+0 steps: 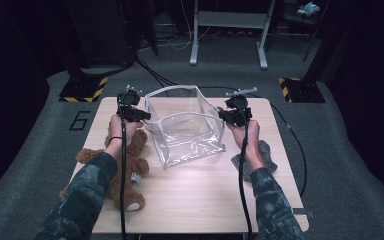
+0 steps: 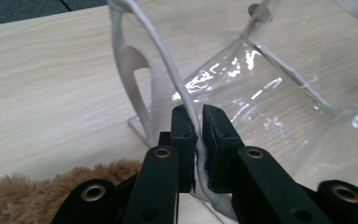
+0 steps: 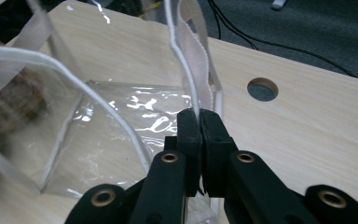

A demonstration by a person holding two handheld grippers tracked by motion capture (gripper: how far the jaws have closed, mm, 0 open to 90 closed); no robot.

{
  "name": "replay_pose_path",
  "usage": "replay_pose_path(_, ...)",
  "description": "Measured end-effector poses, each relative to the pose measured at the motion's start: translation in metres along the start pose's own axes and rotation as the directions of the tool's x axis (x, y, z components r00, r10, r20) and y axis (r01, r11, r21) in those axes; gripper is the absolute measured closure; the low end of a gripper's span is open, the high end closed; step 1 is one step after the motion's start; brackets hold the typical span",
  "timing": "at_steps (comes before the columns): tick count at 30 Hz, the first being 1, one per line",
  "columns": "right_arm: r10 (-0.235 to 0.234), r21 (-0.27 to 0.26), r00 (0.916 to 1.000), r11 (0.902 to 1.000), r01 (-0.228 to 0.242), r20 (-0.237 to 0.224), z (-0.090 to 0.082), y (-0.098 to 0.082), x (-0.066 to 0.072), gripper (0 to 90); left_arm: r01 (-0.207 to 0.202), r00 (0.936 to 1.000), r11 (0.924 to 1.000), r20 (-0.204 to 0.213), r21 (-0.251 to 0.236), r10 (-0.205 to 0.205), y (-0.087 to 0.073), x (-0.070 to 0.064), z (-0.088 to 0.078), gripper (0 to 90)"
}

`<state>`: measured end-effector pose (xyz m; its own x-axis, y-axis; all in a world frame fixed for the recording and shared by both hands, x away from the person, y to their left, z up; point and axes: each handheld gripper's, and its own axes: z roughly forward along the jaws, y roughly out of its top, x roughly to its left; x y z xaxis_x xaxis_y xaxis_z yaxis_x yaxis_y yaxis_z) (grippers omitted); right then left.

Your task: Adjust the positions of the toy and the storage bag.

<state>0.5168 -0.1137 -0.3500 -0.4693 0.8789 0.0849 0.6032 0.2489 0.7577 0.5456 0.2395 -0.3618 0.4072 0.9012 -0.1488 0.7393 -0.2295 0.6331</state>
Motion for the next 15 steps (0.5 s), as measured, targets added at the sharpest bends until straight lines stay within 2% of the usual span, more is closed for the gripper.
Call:
replay_pose_path(2, 0.001, -0.004, 0.9999, 1.0, -0.001, -0.017, -0.008, -0.008, -0.001, 88.1, 0.017, 0.9998, 0.9998, 0.004, 0.006, -0.017, 0.001, 0.001, 0.002, 83.5)
replay_pose_path(3, 0.0, -0.003, 0.9997, 1.0, 0.0, -0.025, -0.013, -0.012, -0.002, 88.1, 0.007, 1.0, 0.9999, 0.005, 0.007, -0.007, 0.002, 0.001, 0.002, 83.6)
replay_pose_path(6, -0.002, -0.011, 0.9992, 0.9999, 0.001, -0.04, -0.023, -0.023, 0.004, 88.0, 0.013, 0.9999, 0.9999, 0.004, 0.0, -0.013, 0.003, -0.001, 0.004, 83.8)
replay_pose_path(7, -0.006, -0.01, 0.9992, 0.9999, 0.006, -0.039, -0.025, -0.026, 0.006, 88.0, -0.012, 0.9999, 0.9999, 0.007, -0.003, 0.012, 0.003, 0.0, 0.005, 83.7)
replay_pose_path(8, -0.019, -0.013, 0.9993, 0.9997, 0.019, -0.033, -0.029, -0.03, 0.01, 87.9, 0.004, 0.9999, 1.0, 0.011, -0.006, -0.004, 0.003, -0.001, 0.005, 83.3)
replay_pose_path(9, -0.024, -0.014, 0.9989, 0.9996, 0.024, -0.04, -0.031, -0.032, 0.012, 87.1, -0.003, 0.9999, 1.0, 0.012, -0.006, 0.003, 0.004, -0.002, 0.006, 82.0)
replay_pose_path(10, -0.035, -0.018, 0.9985, 0.9992, 0.035, -0.042, -0.033, -0.033, 0.012, 85.6, 0.003, 0.9999, 0.9999, 0.011, -0.013, -0.003, 0.004, -0.003, 0.006, 79.2)
replay_pose_path(11, -0.021, -0.022, 0.9986, 0.9996, 0.02, -0.048, -0.034, -0.034, 0.013, 83.0, 0.016, 0.9998, 0.9998, 0.012, -0.015, -0.015, 0.004, -0.003, 0.005, 73.8)
replay_pose_path(12, -0.038, -0.038, 0.998, 0.9986, 0.036, -0.051, -0.034, -0.033, 0.011, 78.0, 0.019, 0.9997, 0.9997, 0.015, -0.017, -0.019, 0.003, -0.003, 0.004, 67.5)
replay_pose_path(15, -0.038, -0.063, 0.9978, 0.9974, 0.034, -0.055, -0.037, -0.026, 0.006, 66.0, 0.054, 0.9977, 0.9983, 0.042, -0.023, -0.053, 0.0, -0.005, -0.001, 53.7)
